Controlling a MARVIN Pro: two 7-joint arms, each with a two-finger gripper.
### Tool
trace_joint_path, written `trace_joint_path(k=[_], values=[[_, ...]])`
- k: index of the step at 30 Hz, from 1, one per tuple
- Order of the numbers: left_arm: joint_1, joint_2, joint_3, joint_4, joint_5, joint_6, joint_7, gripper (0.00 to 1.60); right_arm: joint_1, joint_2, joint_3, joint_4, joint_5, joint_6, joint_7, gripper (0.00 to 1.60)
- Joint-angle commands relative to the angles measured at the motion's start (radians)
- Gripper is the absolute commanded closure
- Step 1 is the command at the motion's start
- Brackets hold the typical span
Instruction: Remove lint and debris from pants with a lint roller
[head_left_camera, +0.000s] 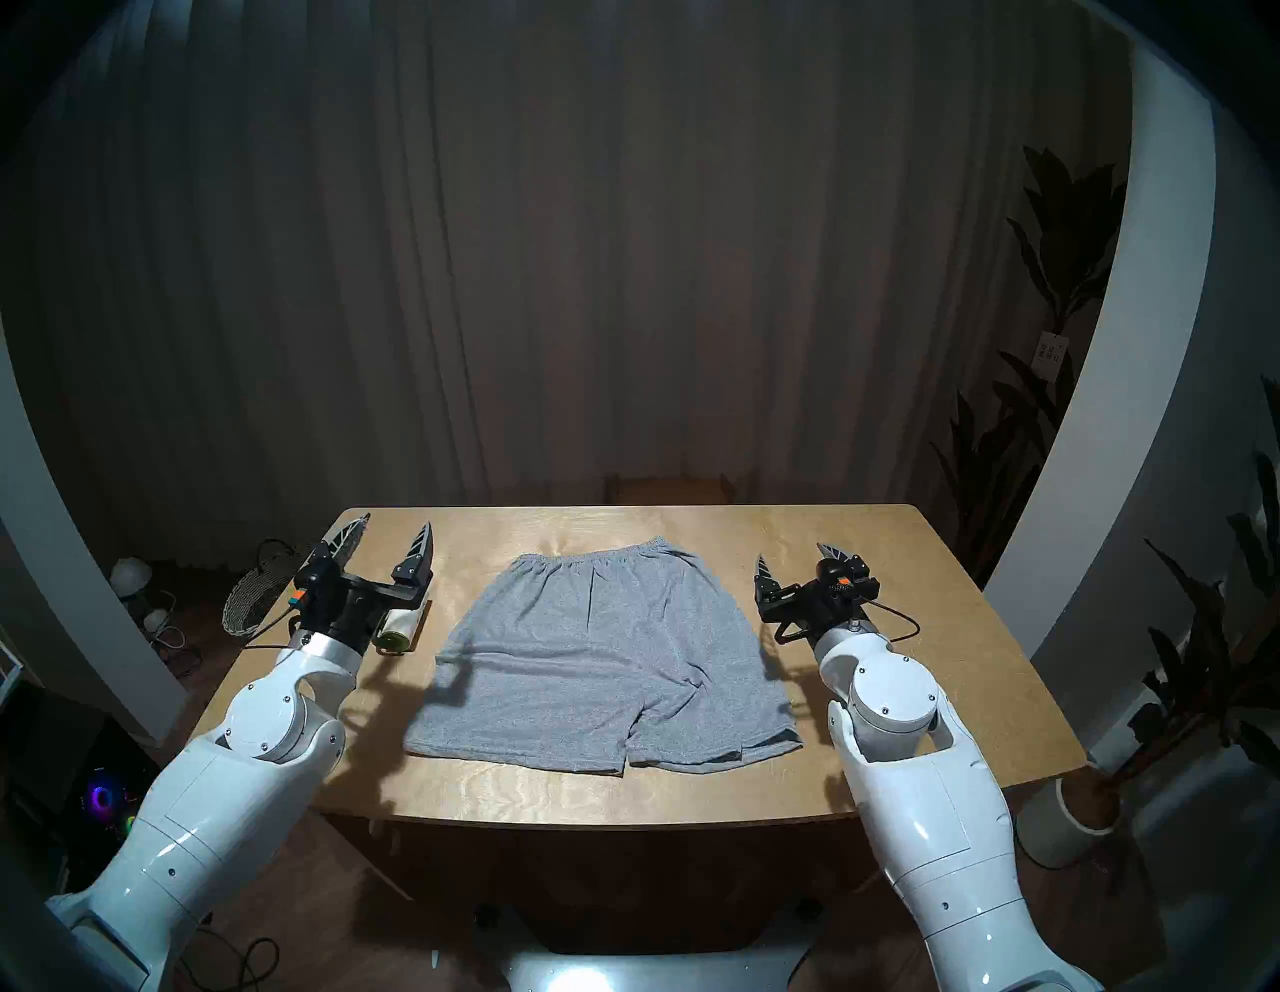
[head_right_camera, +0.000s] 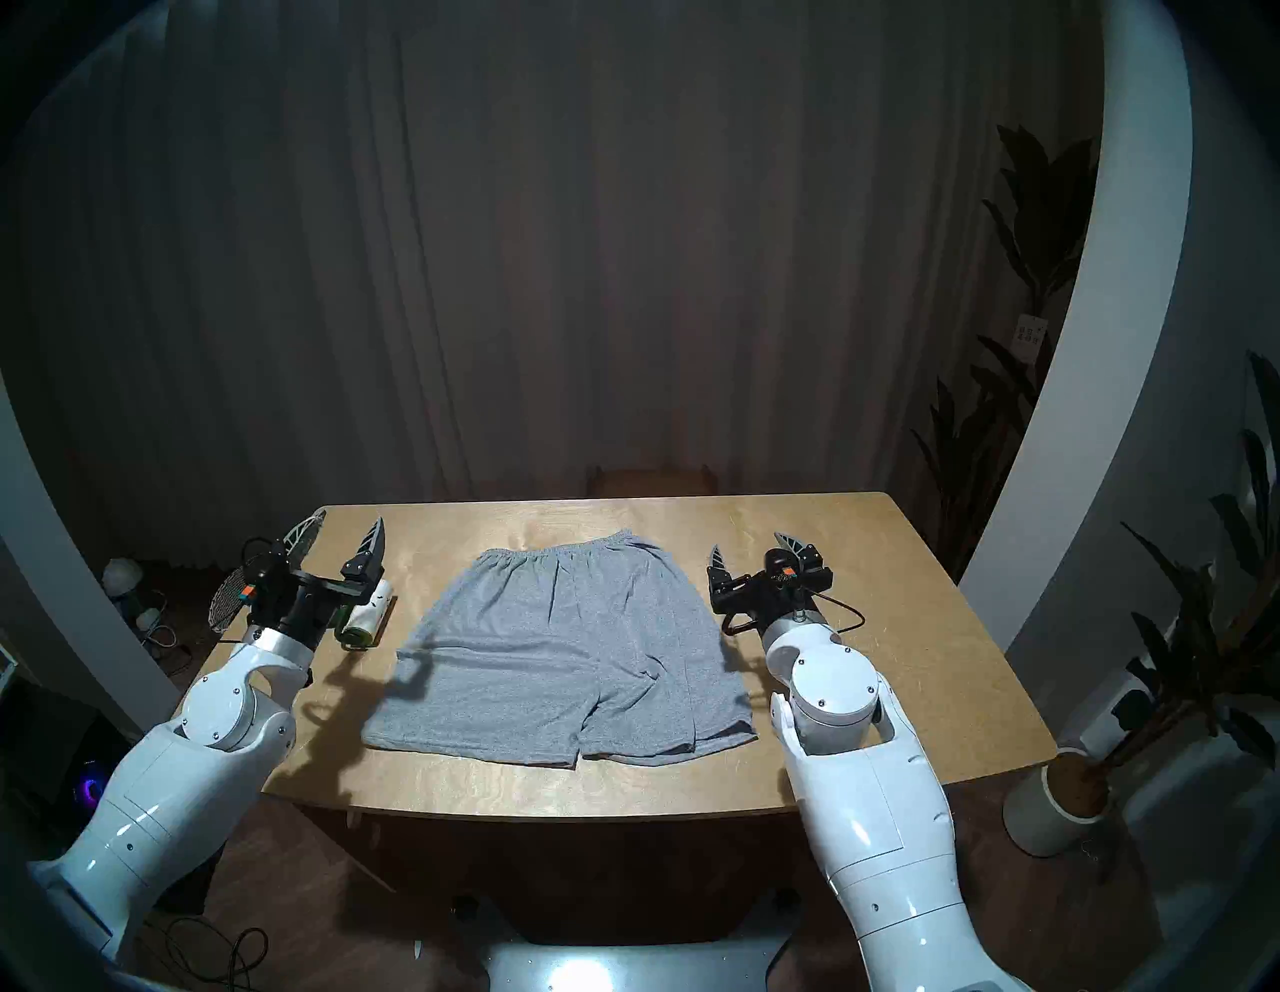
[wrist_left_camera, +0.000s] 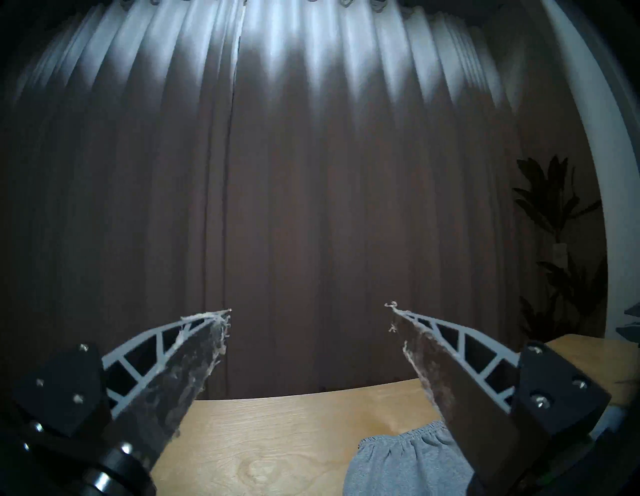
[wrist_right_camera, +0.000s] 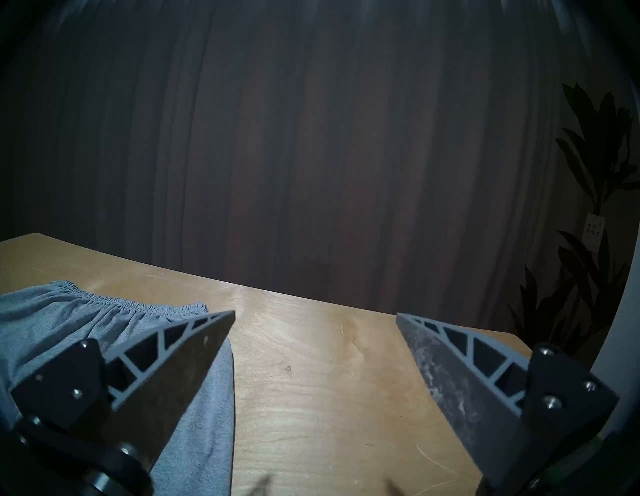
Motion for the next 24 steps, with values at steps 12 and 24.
trace_joint_path(k=[12,24], values=[[-0.066,0.010,0.011,0.027,0.046,0.035,0.003,0.00,0.026,-0.019,-0.002,0.006,0.010,-0.057,-0.027,0.00],[-0.096,0.018,0.037,0.024,0.143,0.164,0.103,0.00,0.026,-0.014,-0.007,0.007,0.015,-0.061,-0.033,0.00]])
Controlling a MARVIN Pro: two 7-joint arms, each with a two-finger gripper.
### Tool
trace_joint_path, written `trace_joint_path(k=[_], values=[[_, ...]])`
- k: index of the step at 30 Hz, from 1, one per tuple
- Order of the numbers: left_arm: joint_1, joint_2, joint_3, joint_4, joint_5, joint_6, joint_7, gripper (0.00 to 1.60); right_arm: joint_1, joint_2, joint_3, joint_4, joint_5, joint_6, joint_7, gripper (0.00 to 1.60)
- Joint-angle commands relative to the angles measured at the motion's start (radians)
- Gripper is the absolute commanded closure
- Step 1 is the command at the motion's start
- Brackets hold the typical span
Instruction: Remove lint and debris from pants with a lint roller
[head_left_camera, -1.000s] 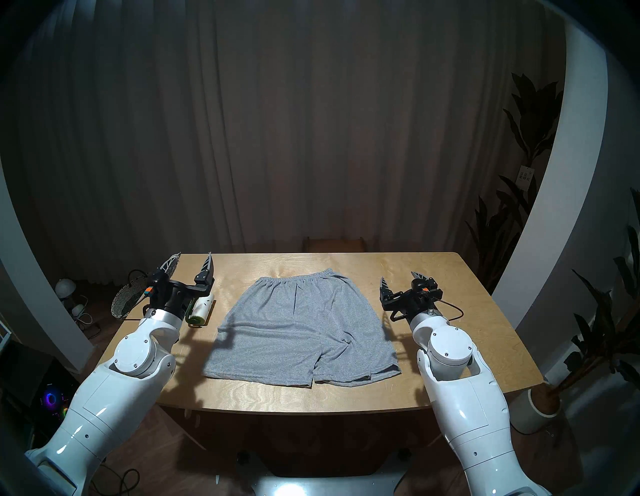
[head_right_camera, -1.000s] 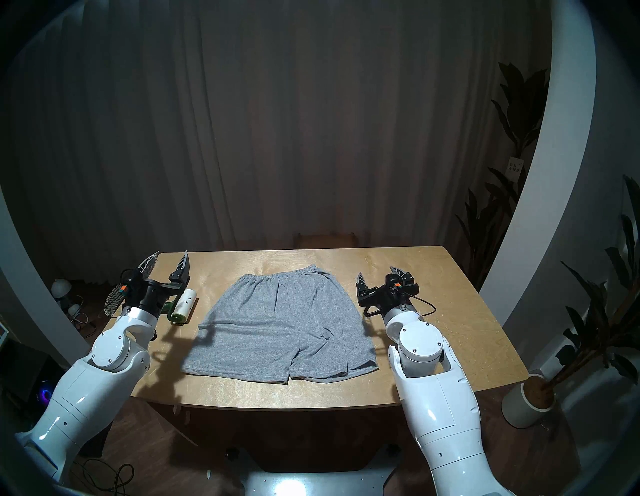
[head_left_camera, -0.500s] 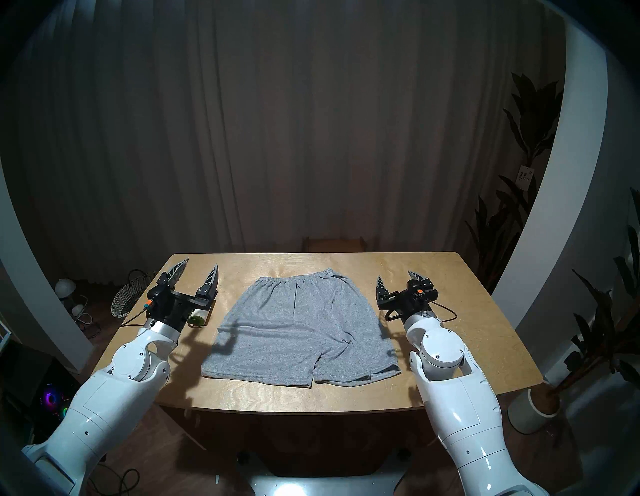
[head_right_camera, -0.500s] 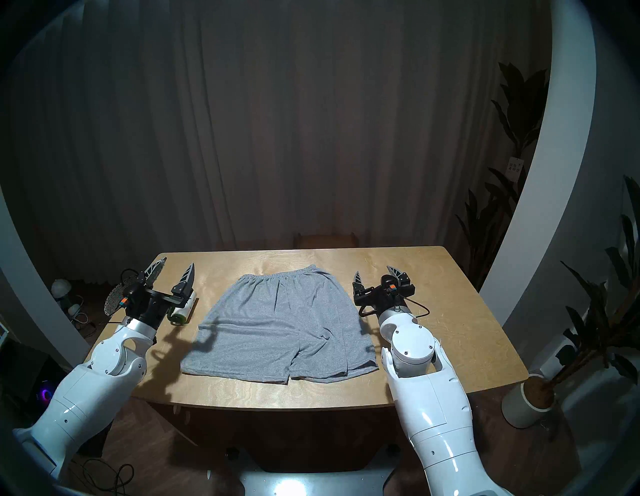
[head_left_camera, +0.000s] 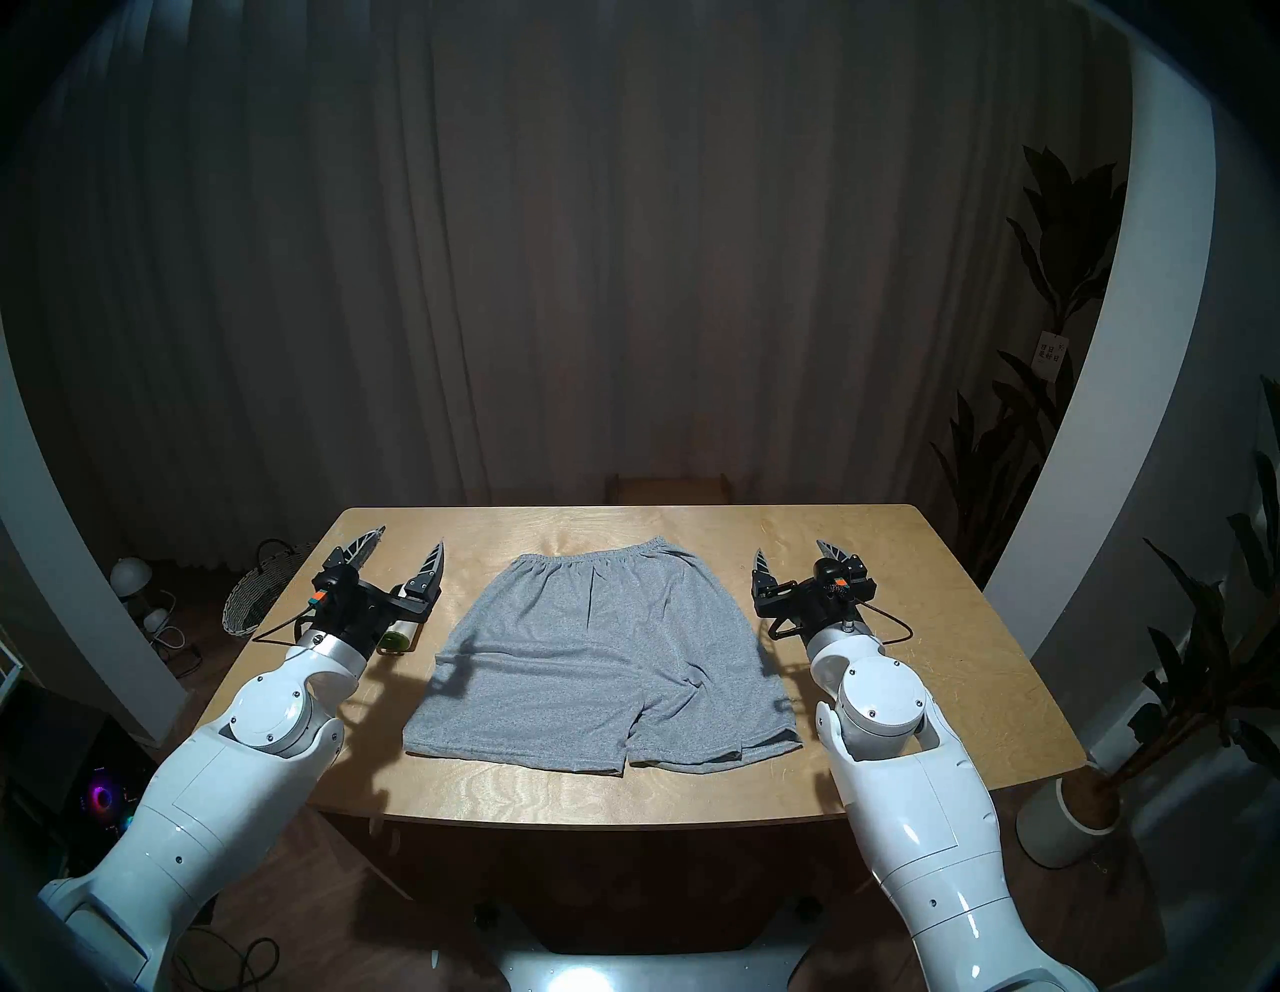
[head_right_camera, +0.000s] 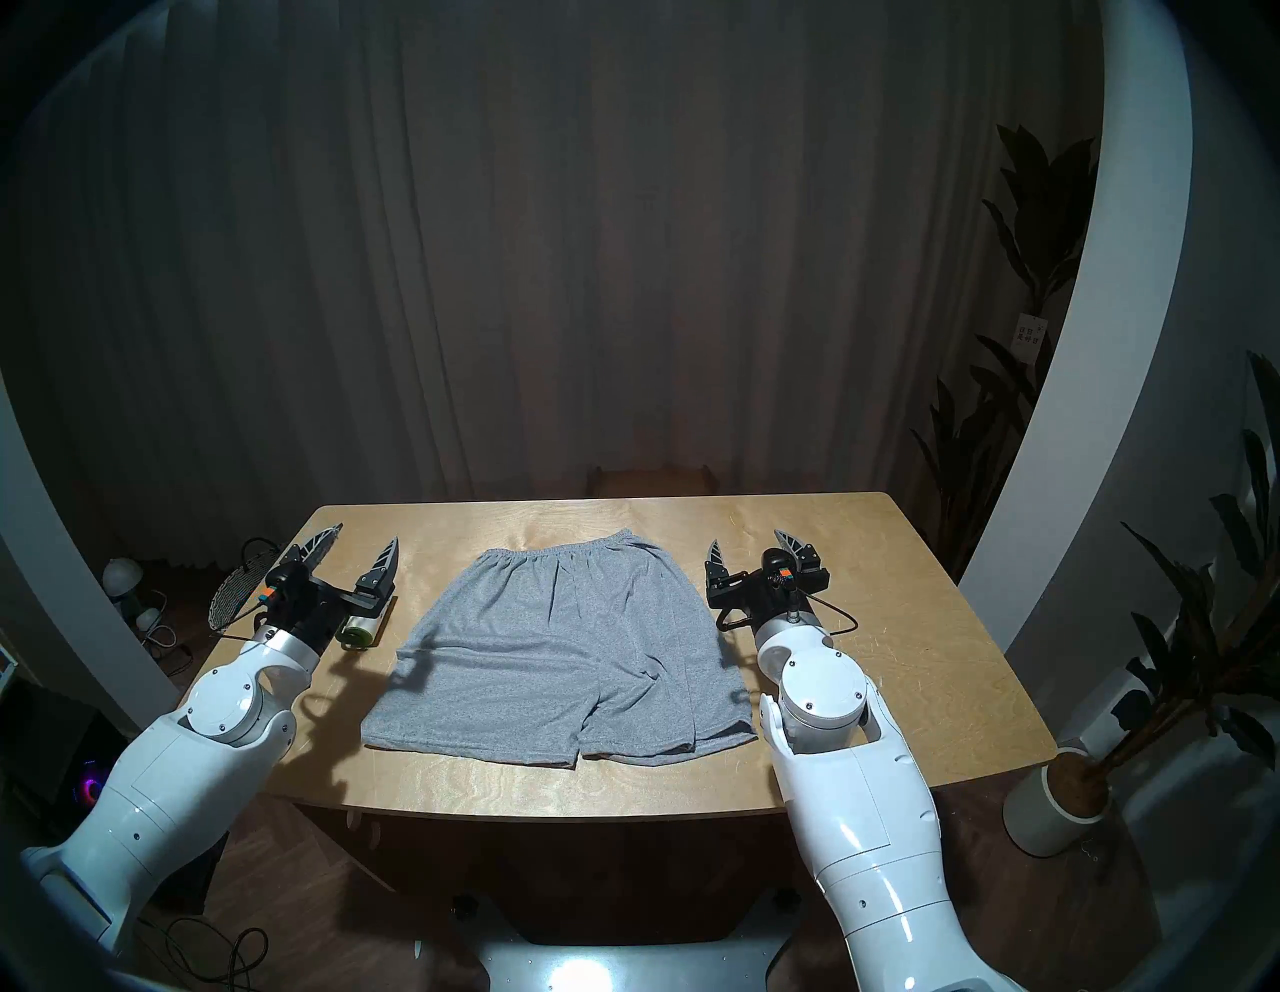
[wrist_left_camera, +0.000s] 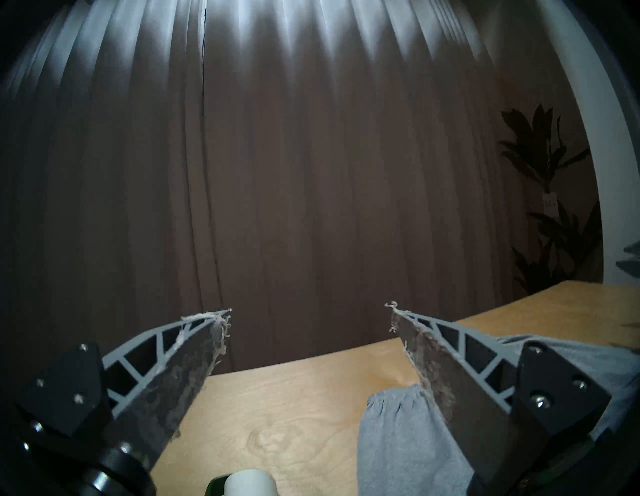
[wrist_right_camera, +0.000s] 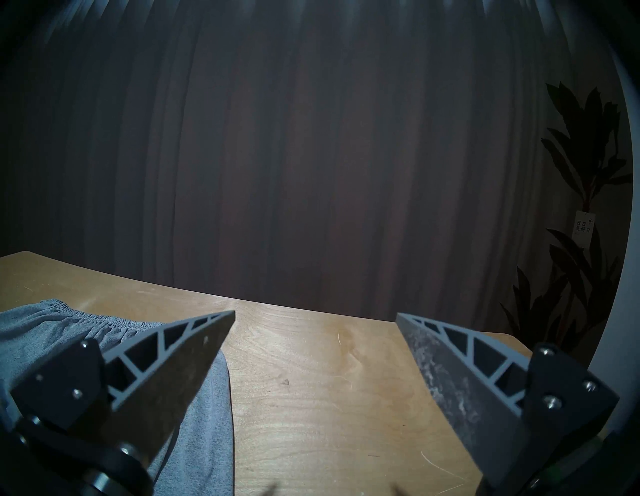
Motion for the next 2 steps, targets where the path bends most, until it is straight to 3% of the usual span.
trace_joint_path(k=[1,2], values=[[-0.036,0.005,-0.010,-0.024,0.030,0.022,0.036,0.00,0.014,0.002,0.000,-0.020,0.001,-0.016,0.002,0.00],[-0.036,0.005,-0.010,-0.025,0.032,0.025,0.039,0.00,0.014,0.002,0.000,-0.020,0.001,-0.016,0.002,0.00]])
